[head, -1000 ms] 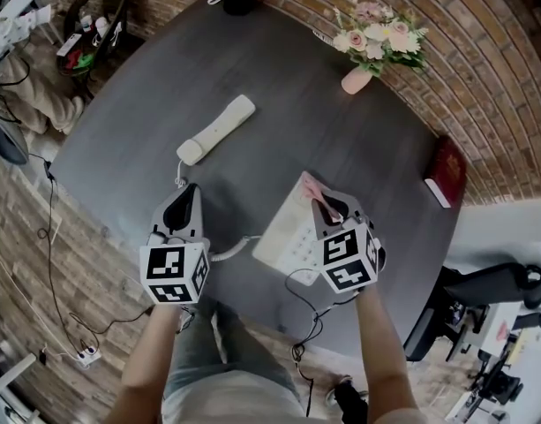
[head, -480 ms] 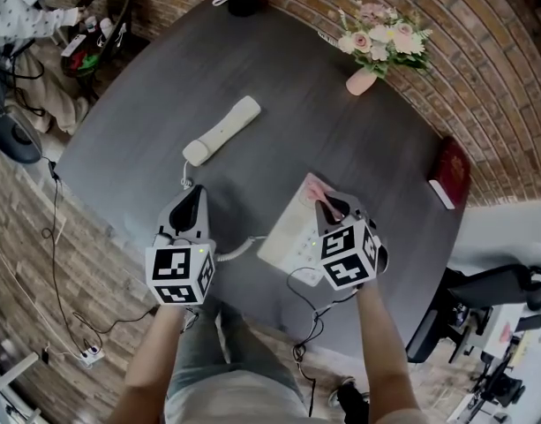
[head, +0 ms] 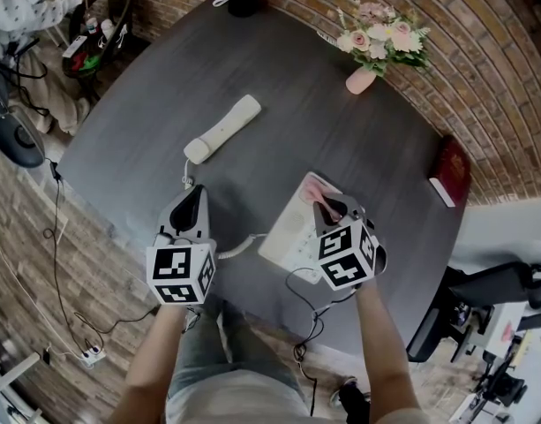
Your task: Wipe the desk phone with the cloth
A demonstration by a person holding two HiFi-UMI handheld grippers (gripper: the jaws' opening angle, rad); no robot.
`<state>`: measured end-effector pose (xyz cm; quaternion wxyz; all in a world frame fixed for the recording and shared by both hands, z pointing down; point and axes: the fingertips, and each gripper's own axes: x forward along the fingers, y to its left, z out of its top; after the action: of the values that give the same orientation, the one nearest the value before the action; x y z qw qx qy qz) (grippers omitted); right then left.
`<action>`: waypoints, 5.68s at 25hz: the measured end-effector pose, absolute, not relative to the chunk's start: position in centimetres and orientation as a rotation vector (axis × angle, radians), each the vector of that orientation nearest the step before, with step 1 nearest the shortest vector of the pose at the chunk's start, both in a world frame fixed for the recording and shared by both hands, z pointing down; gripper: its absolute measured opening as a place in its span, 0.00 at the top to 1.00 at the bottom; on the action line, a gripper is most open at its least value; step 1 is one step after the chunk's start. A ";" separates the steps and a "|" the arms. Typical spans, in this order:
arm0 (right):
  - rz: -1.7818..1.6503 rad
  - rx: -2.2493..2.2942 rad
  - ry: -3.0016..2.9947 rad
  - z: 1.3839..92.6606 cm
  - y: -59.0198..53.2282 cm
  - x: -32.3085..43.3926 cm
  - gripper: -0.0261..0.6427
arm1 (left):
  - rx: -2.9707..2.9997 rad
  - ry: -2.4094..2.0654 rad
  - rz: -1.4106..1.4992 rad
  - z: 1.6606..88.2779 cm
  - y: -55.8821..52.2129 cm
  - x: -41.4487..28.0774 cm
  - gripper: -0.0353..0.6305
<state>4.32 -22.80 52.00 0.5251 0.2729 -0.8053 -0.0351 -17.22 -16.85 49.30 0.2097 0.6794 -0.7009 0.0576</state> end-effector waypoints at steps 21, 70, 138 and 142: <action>-0.037 0.620 -1.943 53.1 -18.2 3.9 0.93 | 1.897 -1.925 0.166 49.4 -14.4 -16.5 0.94; 0.122 0.444 -1.991 56.5 -7.5 2.4 0.93 | 1.899 -1.901 0.209 50.6 -10.6 -15.3 0.94; -0.197 0.614 -1.891 50.1 -22.3 11.7 0.93 | 2.032 -1.811 0.282 47.7 -22.9 -9.2 0.94; -0.214 0.615 -1.857 51.1 -22.4 11.7 0.93 | 2.032 -1.798 0.290 48.2 -23.2 -8.9 0.94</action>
<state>11.75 -22.37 51.12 0.5536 0.2602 -0.7859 -0.0906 -8.90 -23.18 48.17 0.2050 0.7288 -0.6450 0.1039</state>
